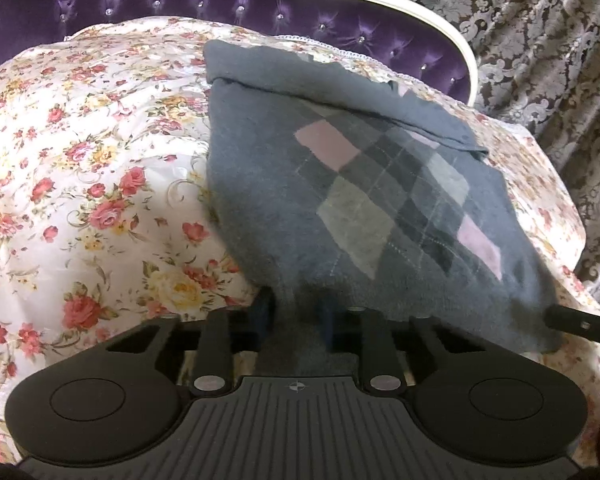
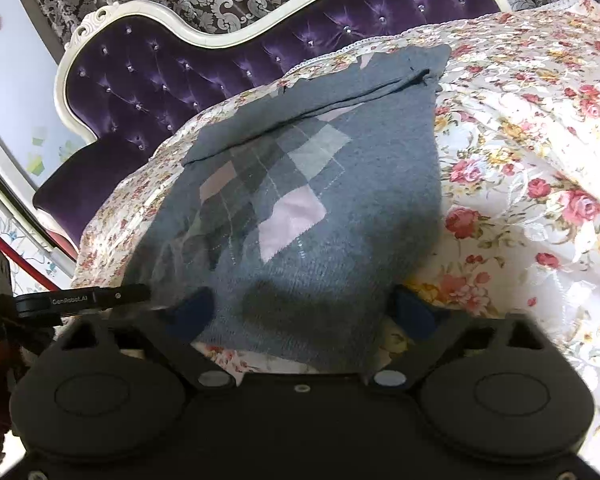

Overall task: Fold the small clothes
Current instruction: 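Close both grippers on the folded edge of the grey sweater, then lift the held edge with both grippers and fold it over the sweater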

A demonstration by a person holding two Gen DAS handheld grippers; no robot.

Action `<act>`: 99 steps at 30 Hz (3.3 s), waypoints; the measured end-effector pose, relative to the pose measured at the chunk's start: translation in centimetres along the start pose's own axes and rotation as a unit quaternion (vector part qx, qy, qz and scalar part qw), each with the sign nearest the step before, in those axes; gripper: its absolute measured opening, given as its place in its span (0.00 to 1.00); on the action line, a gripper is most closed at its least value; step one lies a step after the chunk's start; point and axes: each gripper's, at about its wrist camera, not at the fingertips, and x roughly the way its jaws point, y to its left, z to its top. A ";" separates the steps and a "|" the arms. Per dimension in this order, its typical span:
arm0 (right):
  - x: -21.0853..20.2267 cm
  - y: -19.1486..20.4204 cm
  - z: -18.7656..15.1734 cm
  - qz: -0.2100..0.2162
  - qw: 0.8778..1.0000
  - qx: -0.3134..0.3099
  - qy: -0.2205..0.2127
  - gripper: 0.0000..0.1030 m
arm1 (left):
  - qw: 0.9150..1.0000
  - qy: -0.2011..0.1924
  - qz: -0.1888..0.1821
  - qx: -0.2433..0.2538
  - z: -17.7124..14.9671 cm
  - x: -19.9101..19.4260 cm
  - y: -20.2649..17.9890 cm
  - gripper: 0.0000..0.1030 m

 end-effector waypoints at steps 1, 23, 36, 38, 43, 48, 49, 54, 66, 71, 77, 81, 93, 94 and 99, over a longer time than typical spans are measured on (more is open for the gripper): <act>0.0 0.1 0.0 -0.008 1.000 -0.003 0.003 0.57 | 1.000 0.000 0.000 -0.002 0.0 0.0 0.1 0.17; -3.4 -0.9 7.4 0.090 0.993 0.068 -0.047 0.12 | 0.990 -0.077 -0.108 -0.037 9.1 -5.7 0.1 0.04; -0.1 1.5 12.6 0.086 0.994 -0.056 -0.035 0.20 | 0.989 -0.091 -0.110 -0.029 12.7 -3.6 -0.1 0.04; 1.1 2.4 10.9 0.078 0.992 -0.097 -0.010 0.38 | 0.991 -0.084 -0.104 -0.029 12.3 -3.2 0.1 0.04; 3.2 5.3 7.4 0.081 0.971 -0.224 0.030 0.44 | 0.992 -0.079 -0.093 -0.038 11.8 -2.9 0.9 0.04; 5.5 7.6 5.7 0.087 0.944 -0.315 0.054 0.54 | 0.992 -0.082 -0.083 -0.042 11.5 -3.0 1.2 0.04; 6.0 7.7 5.6 0.085 0.941 -0.322 0.059 0.56 | 0.992 -0.082 -0.083 -0.042 11.5 -3.0 1.2 0.04; 7.6 7.8 4.2 0.057 0.927 -0.363 0.077 0.56 | 0.993 -0.082 -0.078 -0.040 11.3 -2.9 1.3 0.04; -3.4 1.7 5.1 0.023 0.982 -0.180 -0.043 0.10 | 0.994 -0.064 -0.071 -0.047 9.1 -3.4 2.3 0.04; -5.4 -0.2 4.8 -0.005 0.988 -0.136 -0.072 0.10 | 0.995 -0.047 -0.077 -0.050 7.9 -2.8 2.3 0.04; -3.8 0.2 5.0 0.000 0.987 -0.146 -0.065 0.10 | 0.994 -0.047 -0.073 -0.060 7.8 -3.0 2.8 0.04; -4.2 0.2 6.4 0.005 0.986 -0.139 -0.088 0.10 | 0.993 -0.055 -0.082 -0.064 9.0 -3.4 2.9 0.04; 0.9 -2.0 20.2 -0.003 0.984 -0.105 -0.144 0.10 | 0.986 -0.091 -0.125 -0.069 20.6 -0.1 2.7 0.04; 2.1 -2.7 21.5 -0.005 0.985 -0.093 -0.143 0.10 | 0.986 -0.090 -0.124 -0.070 21.7 0.9 2.8 0.05; 9.4 -4.7 26.5 -0.050 0.986 -0.091 -0.132 0.10 | 0.989 -0.079 -0.097 -0.078 26.1 7.8 3.6 0.05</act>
